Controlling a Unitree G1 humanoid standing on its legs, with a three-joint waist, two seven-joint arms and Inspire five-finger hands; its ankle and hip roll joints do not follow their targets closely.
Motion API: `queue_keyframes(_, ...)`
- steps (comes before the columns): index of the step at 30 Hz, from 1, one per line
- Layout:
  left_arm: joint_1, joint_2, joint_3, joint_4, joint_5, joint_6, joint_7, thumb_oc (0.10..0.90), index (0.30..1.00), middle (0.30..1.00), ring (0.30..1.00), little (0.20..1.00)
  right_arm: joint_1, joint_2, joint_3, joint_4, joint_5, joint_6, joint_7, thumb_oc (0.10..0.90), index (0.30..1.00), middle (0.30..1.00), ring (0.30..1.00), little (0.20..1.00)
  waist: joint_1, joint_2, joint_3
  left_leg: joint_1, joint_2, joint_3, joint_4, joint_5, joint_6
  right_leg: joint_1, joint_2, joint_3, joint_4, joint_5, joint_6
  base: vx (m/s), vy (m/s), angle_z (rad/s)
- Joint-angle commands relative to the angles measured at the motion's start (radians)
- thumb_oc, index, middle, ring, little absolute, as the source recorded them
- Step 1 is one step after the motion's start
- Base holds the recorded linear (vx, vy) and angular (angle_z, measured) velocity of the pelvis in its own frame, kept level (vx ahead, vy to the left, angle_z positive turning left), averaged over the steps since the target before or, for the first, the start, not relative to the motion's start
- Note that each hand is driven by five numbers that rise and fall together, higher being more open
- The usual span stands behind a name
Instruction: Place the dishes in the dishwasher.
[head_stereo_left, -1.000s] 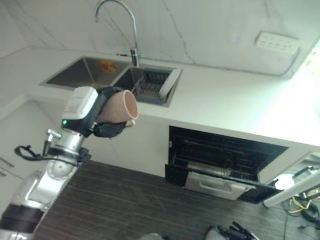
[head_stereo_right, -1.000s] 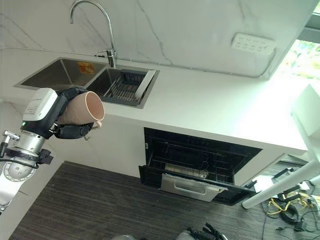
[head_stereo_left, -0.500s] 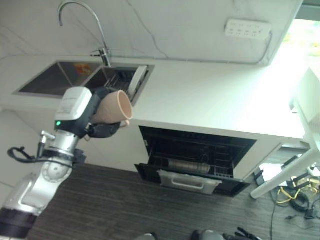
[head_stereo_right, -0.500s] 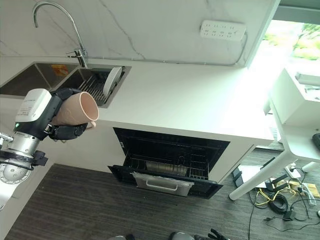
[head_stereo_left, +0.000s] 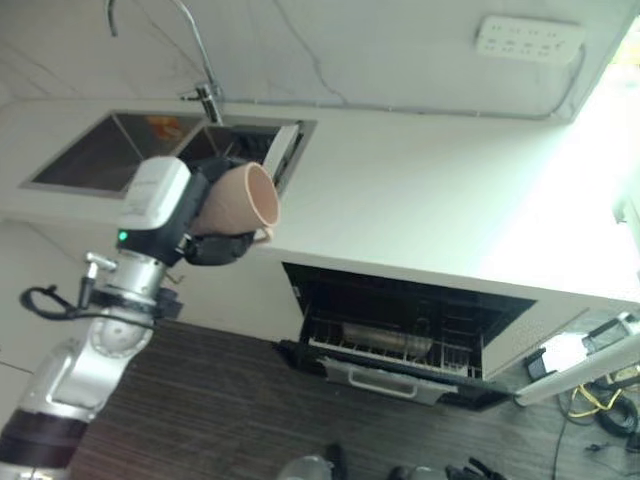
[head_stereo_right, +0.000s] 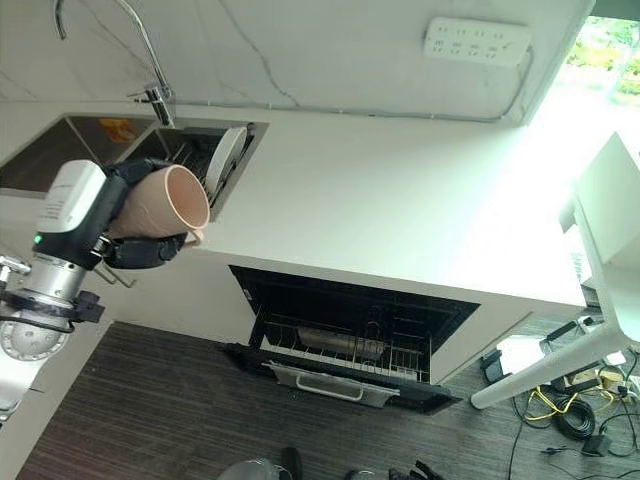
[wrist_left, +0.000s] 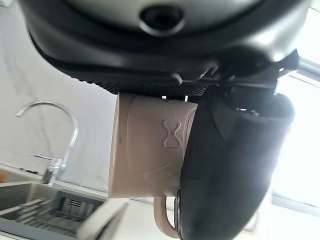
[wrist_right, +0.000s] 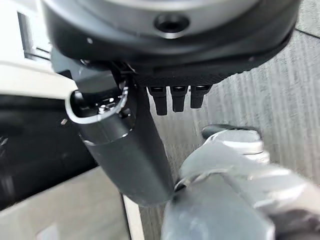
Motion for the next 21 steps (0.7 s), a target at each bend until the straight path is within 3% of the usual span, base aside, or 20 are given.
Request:
queue_keyframes(1, -0.083, 0.047, 0.089, -0.058, -0.008, -0.082, 0.051, 0.400, 0.300, 0.300, 0.300, 0.300, -0.005, 0.001, 0.010, -0.013, 0.023, -0.038, 0.004, 0.800, 0.900, 0.900, 0.900, 0.900, -0.002, 0.015, -0.052, 0.029, 0.007, 0.001, -0.005, -0.060, -0.047, -0.012, -0.035, 0.032, 0.009, 0.073, 0.104, 0.14, -0.296, 0.12)
queue_keyframes(2, -0.093, 0.051, 0.082, -0.056, -0.004, -0.082, 0.056, 0.400, 0.300, 0.300, 0.300, 0.300, -0.008, 0.005, 0.009, -0.009, 0.014, -0.041, 0.004, 0.800, 0.900, 0.900, 0.900, 0.900, 0.004, 0.003, -0.052, 0.035, 0.013, 0.005, -0.005, -0.061, -0.057, 0.017, -0.073, 0.037, -0.105, 0.070, 0.102, 0.19, -0.449, 0.09)
queue_keyframes(3, -0.098, 0.057, 0.071, -0.068, -0.001, -0.068, 0.065, 0.400, 0.300, 0.300, 0.300, 0.300, -0.012, 0.009, 0.010, -0.007, 0.012, -0.038, -0.004, 0.800, 0.900, 0.900, 0.900, 0.900, 0.002, -0.008, -0.049, 0.045, 0.018, 0.003, -0.005, -0.069, -0.063, 0.037, -0.108, 0.059, -0.208, 0.114, 0.110, 0.15, -0.463, 0.06)
queue_keyframes(5, -0.100, 0.067, 0.069, -0.077, -0.002, -0.056, 0.071, 0.400, 0.300, 0.300, 0.300, 0.300, -0.017, 0.013, 0.012, -0.009, 0.007, -0.029, -0.013, 0.800, 0.900, 0.900, 0.900, 0.900, -0.002, -0.011, -0.045, 0.057, 0.031, -0.001, -0.005, -0.079, -0.060, 0.028, -0.133, 0.093, -0.227, 0.149, 0.123, 0.07, -0.359, 0.01)
queue_keyframes(8, -0.105, 0.076, 0.071, -0.099, -0.007, -0.028, 0.057, 0.400, 0.300, 0.300, 0.300, 0.300, -0.015, 0.011, 0.024, -0.025, 0.006, -0.003, -0.032, 0.800, 0.900, 0.900, 0.900, 0.900, 0.007, -0.033, -0.041, 0.068, 0.081, -0.007, -0.005, -0.047, -0.092, 0.070, -0.116, 0.088, -0.263, 0.058, 0.115, 0.07, -0.518, 0.18)
queue_keyframes(12, -0.119, 0.077, 0.057, -0.122, -0.005, -0.013, 0.055, 0.400, 0.300, 0.300, 0.300, 0.300, -0.019, -0.011, 0.025, -0.001, 0.001, -0.015, -0.029, 0.800, 0.900, 0.900, 0.900, 0.900, -0.005, -0.042, -0.048, 0.076, 0.146, -0.001, -0.005, -0.018, -0.135, 0.079, -0.089, 0.056, -0.263, 0.028, 0.083, -0.01, -0.323, 0.01)
queue_keyframes(16, -0.144, 0.071, 0.026, -0.126, -0.013, -0.003, 0.071, 0.400, 0.300, 0.300, 0.300, 0.300, -0.019, -0.054, -0.019, 0.027, 0.077, -0.024, -0.012, 0.800, 0.900, 0.900, 0.900, 0.900, -0.038, -0.031, -0.059, 0.083, 0.226, 0.054, -0.005, 0.014, -0.175, 0.082, -0.082, 0.029, -0.263, 0.014, 0.062, -0.06, -0.105, 0.09)
queue_keyframes(21, -0.160, 0.033, -0.011, -0.081, -0.063, -0.066, 0.083, 0.400, 0.300, 0.300, 0.300, 0.300, -0.013, -0.048, -0.068, 0.060, 0.165, -0.057, -0.027, 0.800, 0.900, 0.900, 0.900, 0.900, -0.072, -0.021, -0.083, 0.095, 0.255, 0.093, -0.005, 0.018, -0.200, 0.076, -0.091, 0.030, -0.263, 0.014, 0.060, -0.04, 0.021, 0.04)
